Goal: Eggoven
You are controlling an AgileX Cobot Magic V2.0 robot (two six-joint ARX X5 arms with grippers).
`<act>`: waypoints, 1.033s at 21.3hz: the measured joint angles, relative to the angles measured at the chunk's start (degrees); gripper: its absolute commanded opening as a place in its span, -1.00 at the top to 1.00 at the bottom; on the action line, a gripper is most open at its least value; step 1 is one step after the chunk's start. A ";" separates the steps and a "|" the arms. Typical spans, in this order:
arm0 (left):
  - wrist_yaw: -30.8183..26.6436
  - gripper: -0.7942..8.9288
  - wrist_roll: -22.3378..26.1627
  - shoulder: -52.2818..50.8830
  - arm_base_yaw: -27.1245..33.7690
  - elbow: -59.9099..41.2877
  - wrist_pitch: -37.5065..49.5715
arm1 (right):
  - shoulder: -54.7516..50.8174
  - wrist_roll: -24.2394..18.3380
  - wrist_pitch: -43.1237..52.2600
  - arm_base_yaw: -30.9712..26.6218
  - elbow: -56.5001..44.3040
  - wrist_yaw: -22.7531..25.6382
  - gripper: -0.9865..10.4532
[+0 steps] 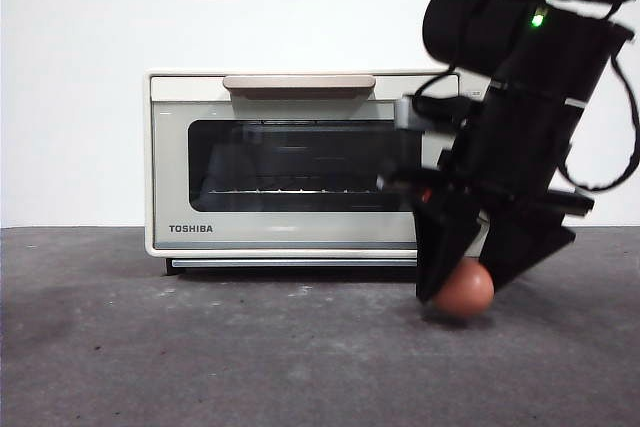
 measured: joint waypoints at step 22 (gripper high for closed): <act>-17.75 0.82 -4.63 42.47 -25.07 23.30 29.46 | -46.29 -0.94 -17.68 0.22 0.00 -0.68 0.82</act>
